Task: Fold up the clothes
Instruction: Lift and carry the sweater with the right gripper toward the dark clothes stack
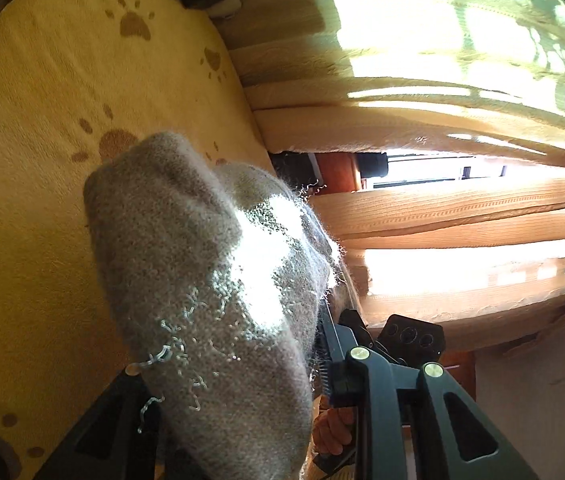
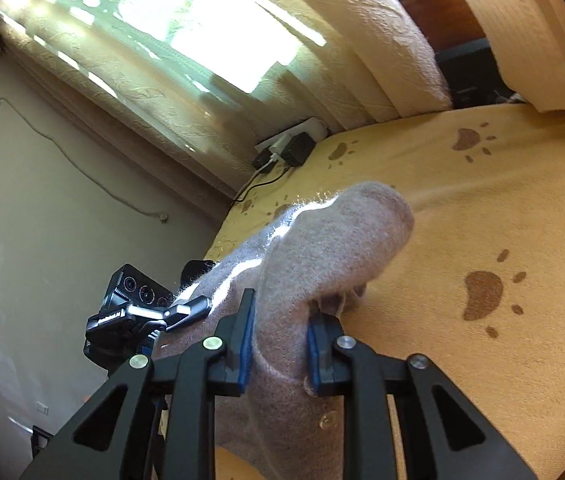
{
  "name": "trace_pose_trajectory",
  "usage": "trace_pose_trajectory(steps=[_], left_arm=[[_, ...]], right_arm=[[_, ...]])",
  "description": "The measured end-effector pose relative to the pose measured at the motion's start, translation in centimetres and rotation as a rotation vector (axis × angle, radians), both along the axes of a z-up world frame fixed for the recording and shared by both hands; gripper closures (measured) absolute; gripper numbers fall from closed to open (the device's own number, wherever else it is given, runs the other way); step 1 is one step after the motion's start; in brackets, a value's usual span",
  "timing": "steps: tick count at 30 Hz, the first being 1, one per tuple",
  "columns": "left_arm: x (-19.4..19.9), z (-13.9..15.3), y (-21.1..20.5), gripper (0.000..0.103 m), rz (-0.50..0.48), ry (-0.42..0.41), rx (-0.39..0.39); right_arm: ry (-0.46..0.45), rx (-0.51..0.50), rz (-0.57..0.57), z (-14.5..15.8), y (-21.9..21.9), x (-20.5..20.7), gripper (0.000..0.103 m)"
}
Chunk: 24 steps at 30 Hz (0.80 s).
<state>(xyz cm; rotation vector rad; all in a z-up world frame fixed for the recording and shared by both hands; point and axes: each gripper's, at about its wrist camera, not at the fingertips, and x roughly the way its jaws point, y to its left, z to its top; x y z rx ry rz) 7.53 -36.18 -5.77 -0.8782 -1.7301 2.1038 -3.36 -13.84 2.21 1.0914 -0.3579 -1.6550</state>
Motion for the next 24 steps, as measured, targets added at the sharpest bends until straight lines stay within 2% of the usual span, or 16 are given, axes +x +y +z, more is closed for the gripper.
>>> trace_pose_trajectory(steps=[4,8,12,14,17,20,21,23,24], left_arm=[[5.2,3.2,-3.6,0.075,0.104,0.033,-0.046],[11.2,6.3,-7.4,0.075,0.227,0.053,-0.097],[16.7,8.6,-10.7,0.075,0.344,0.038,-0.170],[19.6,8.6,-12.8,0.075,0.391,0.015,-0.201],[21.4,6.5,-15.4,0.074,0.448,-0.058,-0.216],[21.1,1.5,-17.7,0.074,0.472,-0.201,-0.230],[21.2,-0.6,-18.2,0.074,0.469,-0.228,-0.209],[21.3,-4.4,-19.2,0.072,0.465,-0.269,-0.166],[21.7,-4.7,-19.4,0.072,0.469,-0.229,-0.149]], right_arm=[[0.034,-0.039,0.075,2.6,-3.9,2.0,0.079],[0.066,-0.082,0.192,5.1,-10.1,5.4,0.079],[0.086,-0.121,0.309,6.5,-16.0,9.2,0.079],[0.102,-0.132,0.357,6.6,-18.8,10.8,0.079],[0.124,-0.107,0.397,5.3,-22.9,12.5,0.079],[0.173,-0.023,0.445,1.9,-27.2,13.6,0.077],[0.188,0.026,0.446,0.3,-28.3,13.6,0.068],[0.132,0.095,0.425,-2.9,-28.8,12.7,0.059],[0.103,0.123,0.415,-4.3,-29.0,12.3,0.050]])
